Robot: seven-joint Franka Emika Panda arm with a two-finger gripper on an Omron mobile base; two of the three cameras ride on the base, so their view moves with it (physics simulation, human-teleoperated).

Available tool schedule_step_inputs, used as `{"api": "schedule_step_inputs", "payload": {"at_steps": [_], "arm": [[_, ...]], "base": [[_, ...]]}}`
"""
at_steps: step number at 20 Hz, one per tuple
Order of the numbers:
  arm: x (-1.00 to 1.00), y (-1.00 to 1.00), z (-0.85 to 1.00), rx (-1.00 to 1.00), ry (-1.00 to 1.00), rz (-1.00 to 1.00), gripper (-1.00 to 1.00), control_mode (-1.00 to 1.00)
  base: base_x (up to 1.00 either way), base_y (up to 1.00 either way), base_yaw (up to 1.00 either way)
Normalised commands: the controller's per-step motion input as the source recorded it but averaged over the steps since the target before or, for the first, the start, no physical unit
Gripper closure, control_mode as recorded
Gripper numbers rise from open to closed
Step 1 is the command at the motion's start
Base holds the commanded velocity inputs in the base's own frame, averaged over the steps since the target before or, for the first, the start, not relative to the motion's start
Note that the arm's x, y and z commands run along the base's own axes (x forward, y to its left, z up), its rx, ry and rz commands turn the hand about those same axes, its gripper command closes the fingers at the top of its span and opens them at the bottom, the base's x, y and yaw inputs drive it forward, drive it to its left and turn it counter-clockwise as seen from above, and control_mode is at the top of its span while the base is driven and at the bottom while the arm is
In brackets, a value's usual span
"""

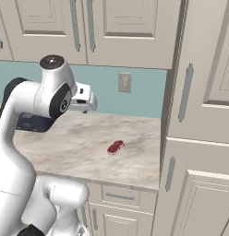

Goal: Retrieve the tupperware from the cabinet, then place the raw meat into the tupperware to avoid contamination.

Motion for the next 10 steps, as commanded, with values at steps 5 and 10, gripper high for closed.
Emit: {"api": "schedule_step_inputs", "payload": {"at_steps": [5,10], "arm": [[-0.16,-0.04,0.27,0.0,-0.16,0.0,-1.0,-1.0],[-0.08,-0.02,0.28,0.0,-0.14,0.0,-1.0,-1.0]], "base": [[0.0,0.0,0.0],[0.0,0.0,0.0]]}}
